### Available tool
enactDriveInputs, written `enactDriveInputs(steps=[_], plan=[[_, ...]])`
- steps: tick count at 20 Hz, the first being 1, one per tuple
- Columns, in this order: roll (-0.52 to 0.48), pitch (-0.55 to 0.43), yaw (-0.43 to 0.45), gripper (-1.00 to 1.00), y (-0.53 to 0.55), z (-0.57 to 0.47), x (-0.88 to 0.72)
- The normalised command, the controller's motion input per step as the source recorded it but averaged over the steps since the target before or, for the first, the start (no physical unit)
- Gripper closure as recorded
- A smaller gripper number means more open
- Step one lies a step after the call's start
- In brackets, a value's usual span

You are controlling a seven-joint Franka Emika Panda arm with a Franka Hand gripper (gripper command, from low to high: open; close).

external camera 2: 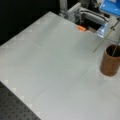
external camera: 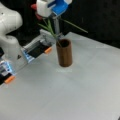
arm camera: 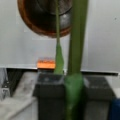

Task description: Flower insertion into a vase

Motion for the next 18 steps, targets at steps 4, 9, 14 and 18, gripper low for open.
enactDriveInputs(steps=[4, 9, 14, 18], plan=[[0.109, -0.152, -0.125, 1.0, 0.27, -0.12, -0.62], [0.133, -0.123, -0.137, 1.0, -0.04, -0.16, -0.54], [0.125, -0.002, -0.148, 1.0, -0.19, -0.19, -0.47], [0.149, 0.184, -0.153, 1.0, -0.15, -0.17, -0.36]])
